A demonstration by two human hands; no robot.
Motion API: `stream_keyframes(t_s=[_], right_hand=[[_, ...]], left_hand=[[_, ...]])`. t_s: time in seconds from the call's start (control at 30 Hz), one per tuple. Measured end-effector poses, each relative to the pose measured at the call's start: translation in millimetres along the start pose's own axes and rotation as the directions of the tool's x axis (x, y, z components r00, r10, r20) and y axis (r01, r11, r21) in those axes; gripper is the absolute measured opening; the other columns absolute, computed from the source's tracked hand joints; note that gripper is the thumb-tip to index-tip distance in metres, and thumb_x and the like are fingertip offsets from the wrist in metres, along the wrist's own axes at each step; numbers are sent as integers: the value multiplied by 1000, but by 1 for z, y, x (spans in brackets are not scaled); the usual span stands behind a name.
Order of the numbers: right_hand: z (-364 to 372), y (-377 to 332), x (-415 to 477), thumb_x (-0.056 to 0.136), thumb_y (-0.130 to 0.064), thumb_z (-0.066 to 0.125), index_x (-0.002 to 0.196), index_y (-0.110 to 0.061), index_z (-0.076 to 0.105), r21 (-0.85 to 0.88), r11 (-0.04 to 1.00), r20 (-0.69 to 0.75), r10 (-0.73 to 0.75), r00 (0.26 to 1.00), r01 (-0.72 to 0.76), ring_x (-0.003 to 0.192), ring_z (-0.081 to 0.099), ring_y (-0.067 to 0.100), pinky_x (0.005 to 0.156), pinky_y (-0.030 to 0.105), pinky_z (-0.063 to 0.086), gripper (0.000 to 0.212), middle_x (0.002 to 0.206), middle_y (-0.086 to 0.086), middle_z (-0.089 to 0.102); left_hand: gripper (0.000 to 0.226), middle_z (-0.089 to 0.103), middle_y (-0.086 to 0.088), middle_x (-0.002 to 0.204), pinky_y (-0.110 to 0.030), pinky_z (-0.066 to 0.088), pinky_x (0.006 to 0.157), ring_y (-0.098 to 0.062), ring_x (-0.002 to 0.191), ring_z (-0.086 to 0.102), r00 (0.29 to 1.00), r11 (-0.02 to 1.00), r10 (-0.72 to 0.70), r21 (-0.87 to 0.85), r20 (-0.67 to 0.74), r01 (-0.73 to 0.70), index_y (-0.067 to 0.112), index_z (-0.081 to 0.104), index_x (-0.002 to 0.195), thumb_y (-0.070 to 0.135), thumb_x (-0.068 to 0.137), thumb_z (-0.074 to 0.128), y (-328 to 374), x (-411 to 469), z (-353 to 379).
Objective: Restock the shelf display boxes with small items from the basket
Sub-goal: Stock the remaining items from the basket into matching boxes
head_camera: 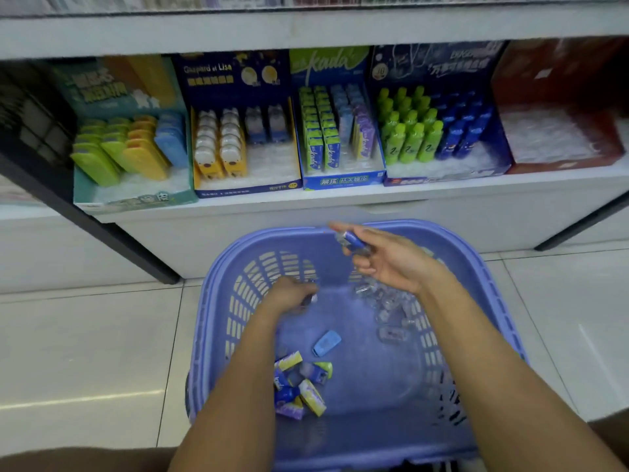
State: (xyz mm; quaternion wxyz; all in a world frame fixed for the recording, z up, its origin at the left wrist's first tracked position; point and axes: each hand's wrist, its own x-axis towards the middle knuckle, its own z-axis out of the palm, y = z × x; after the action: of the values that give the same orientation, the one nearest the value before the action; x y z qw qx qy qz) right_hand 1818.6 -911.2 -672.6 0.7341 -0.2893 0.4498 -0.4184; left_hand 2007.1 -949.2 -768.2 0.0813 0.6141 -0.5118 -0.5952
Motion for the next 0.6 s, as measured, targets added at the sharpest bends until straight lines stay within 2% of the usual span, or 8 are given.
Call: stream_keyframes(t_s=[0.1, 0.17, 0.27, 0.37, 0.43, 0.47, 0.53, 0.6], right_hand=[[24, -32, -2, 89, -5, 56, 108, -17, 64, -190, 957, -113, -243, 963, 219, 49, 43, 5, 48, 15, 32, 23, 64, -8, 57], [42, -52, 0, 80, -2, 68, 95, -16, 63, -399, 853, -214, -443, 871, 336, 50, 52, 4, 51, 15, 41, 21, 58, -10, 60], [65, -79, 10, 80, -6, 70, 98, -17, 66, -632, 649, -176, -651, 739, 422, 67, 60, 9, 66, 21, 52, 21, 77, -4, 63], [82, -99, 33, 85, -13, 64, 110, -19, 67, -875, 350, -43, -744, 667, 335, 78, 61, 17, 78, 31, 52, 26, 95, 3, 61], [92, -111, 52, 82, -14, 67, 108, -15, 67, -958, 152, 38, -773, 633, 242, 78, 58, 15, 78, 32, 51, 26, 94, 4, 65], [96, -117, 62, 81, -13, 68, 105, -13, 66, -972, 99, 59, -772, 632, 213, 79, 59, 16, 79, 35, 51, 24, 93, 4, 66], [101, -128, 83, 81, -14, 68, 105, -11, 62, -990, 34, 66, -733, 677, 134, 88, 61, 22, 81, 38, 50, 24, 96, 6, 67], [103, -136, 102, 83, -16, 66, 108, -11, 59, -998, -61, 54, -655, 754, 18, 98, 61, 26, 85, 40, 50, 26, 105, 8, 67]], left_hand=[[21, 46, 4, 51, -21, 53, 56, -7, 51, 45, 978, 975, 108, -211, 180, -68, 13, 56, 67, 11, 86, 65, 41, -24, -28], [14, 49, 1, 62, -19, 51, 58, -9, 58, 44, 959, 950, 201, -280, 201, -140, 13, 60, 74, 10, 87, 64, 65, -43, -48], [11, 58, 6, 67, -16, 47, 58, -5, 60, 49, 920, 889, 333, -394, 206, -233, 18, 62, 84, 7, 87, 62, 87, -68, -77], [13, 68, 4, 72, -16, 51, 57, -4, 62, 60, 886, 813, 430, -500, 170, -299, 17, 60, 93, 7, 86, 62, 97, -83, -99], [15, 69, 2, 75, -17, 53, 58, -5, 62, 63, 885, 786, 453, -519, 111, -337, 18, 61, 95, 10, 83, 64, 99, -86, -108], [15, 68, 1, 75, -17, 53, 58, -6, 61, 63, 886, 773, 459, -523, 70, -359, 18, 62, 96, 10, 83, 65, 99, -86, -110], [14, 65, 0, 75, -17, 52, 58, -6, 61, 61, 891, 742, 454, -544, -19, -390, 17, 63, 97, 10, 86, 64, 100, -84, -111], [14, 64, 3, 72, -17, 50, 57, -7, 61, 59, 893, 731, 430, -531, -130, -429, 18, 63, 97, 9, 86, 65, 100, -80, -110]])
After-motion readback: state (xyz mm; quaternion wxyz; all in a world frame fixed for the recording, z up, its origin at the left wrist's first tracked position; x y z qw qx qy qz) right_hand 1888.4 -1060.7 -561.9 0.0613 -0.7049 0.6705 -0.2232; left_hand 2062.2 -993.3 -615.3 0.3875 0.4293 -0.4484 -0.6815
